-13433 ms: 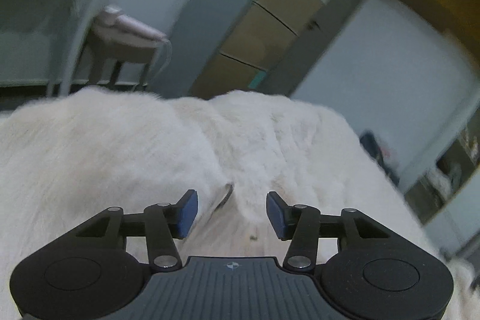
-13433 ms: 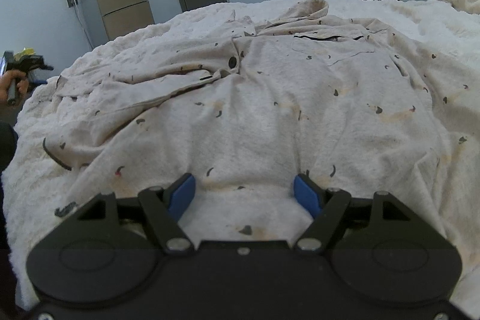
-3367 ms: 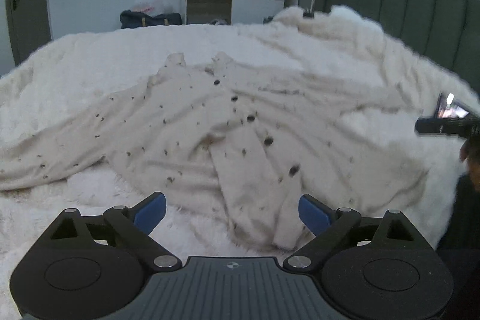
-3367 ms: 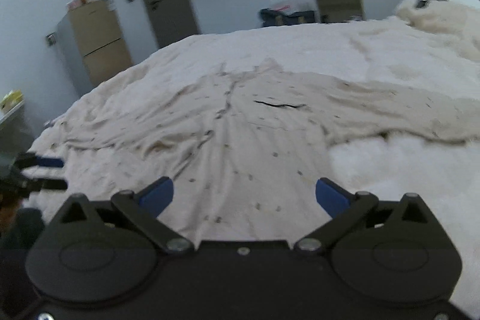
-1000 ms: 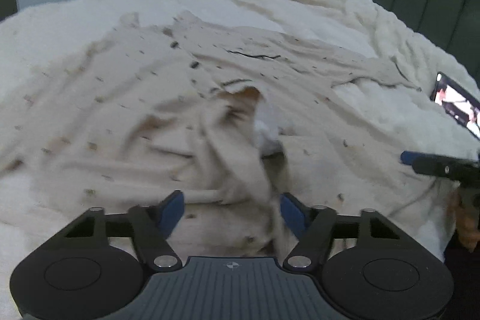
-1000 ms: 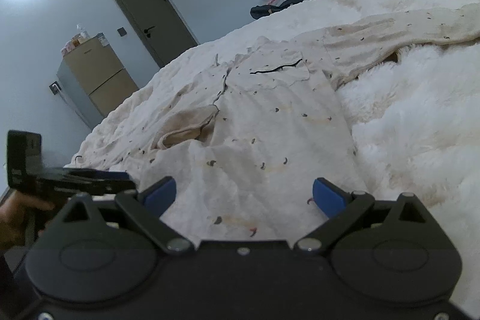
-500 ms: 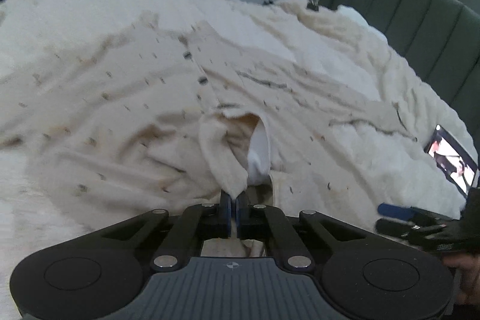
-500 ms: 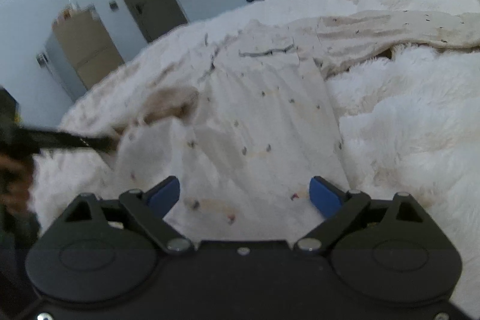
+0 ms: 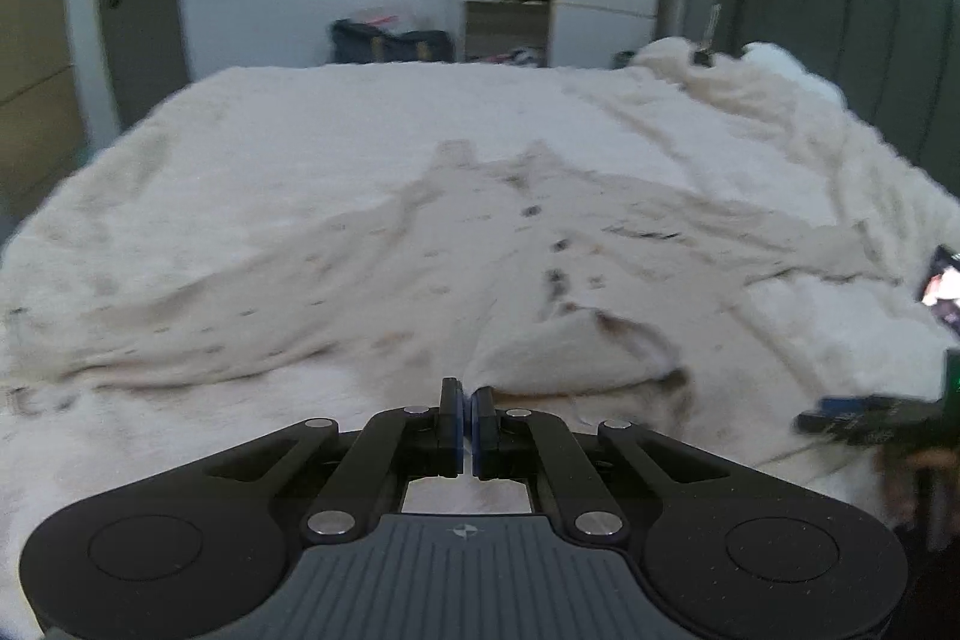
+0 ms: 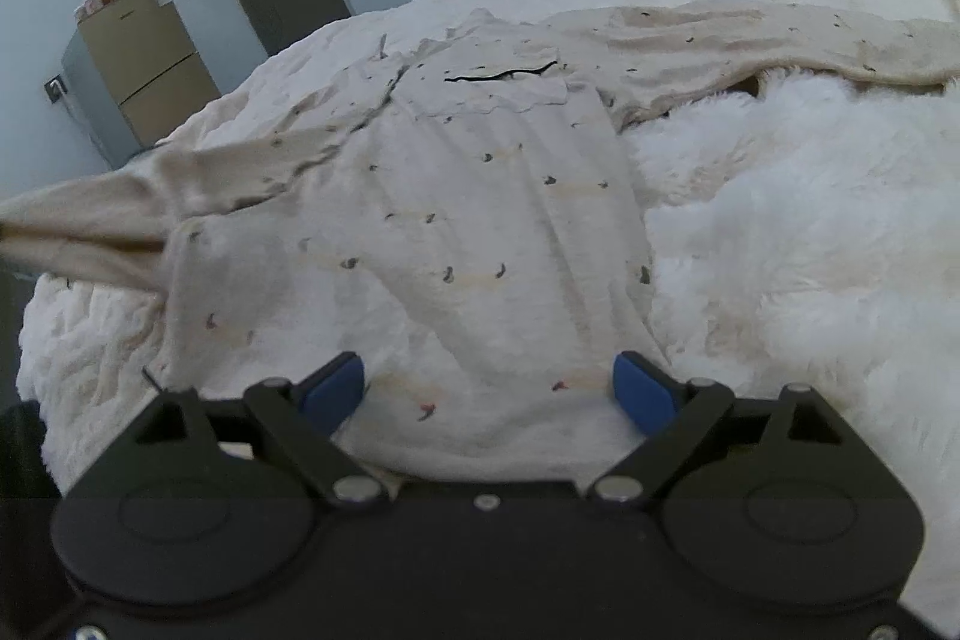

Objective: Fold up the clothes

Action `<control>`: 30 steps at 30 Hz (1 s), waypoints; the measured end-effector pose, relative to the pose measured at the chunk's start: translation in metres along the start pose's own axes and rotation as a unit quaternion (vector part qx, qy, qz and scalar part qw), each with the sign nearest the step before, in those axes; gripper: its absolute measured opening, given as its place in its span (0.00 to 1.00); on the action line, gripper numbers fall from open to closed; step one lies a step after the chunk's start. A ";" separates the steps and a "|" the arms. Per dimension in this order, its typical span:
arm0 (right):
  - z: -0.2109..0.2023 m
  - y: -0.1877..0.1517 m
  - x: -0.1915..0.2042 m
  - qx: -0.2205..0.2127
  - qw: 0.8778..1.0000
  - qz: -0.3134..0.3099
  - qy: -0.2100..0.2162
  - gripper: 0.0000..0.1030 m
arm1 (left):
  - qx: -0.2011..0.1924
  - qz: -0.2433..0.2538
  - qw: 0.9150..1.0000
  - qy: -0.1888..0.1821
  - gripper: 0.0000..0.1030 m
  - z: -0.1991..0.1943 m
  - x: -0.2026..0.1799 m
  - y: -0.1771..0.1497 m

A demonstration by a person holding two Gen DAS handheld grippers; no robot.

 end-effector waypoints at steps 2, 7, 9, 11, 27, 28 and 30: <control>0.000 0.001 -0.002 0.000 1.000 0.002 -0.002 0.86 | 0.025 -0.001 0.999 0.045 0.03 0.008 0.021 -0.019; -0.002 0.001 0.001 -0.007 1.000 -0.010 -0.002 0.86 | 0.051 -0.088 0.994 0.043 0.04 0.023 0.054 -0.053; -0.006 0.001 0.004 -0.013 1.000 -0.020 0.000 0.86 | 0.040 -0.095 0.995 0.012 0.17 0.025 0.047 -0.055; -0.010 0.002 0.009 -0.021 0.999 -0.034 0.005 0.86 | 0.044 -0.064 0.997 -0.026 0.39 0.037 0.027 -0.058; 0.014 -0.046 0.152 0.060 0.873 -0.483 0.041 0.47 | -0.010 0.410 0.912 -0.003 0.40 0.138 -0.128 -0.098; 0.018 -0.046 0.156 0.060 0.862 -0.502 0.031 0.38 | -0.024 0.432 0.902 0.011 0.38 0.145 -0.130 -0.098; 0.025 -0.044 0.162 0.056 0.842 -0.537 0.008 0.17 | -0.034 0.446 0.894 0.015 0.18 0.151 -0.133 -0.097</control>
Point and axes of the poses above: each gripper's, at about its wrist camera, not at the fingertips, and z roughly the way its jaws point, x to its left, y to its top, the point moved 5 cm from there along z, roughly the way its jaws point, and after that the axes turned 2 degrees about -x, right-handed, at the moved point
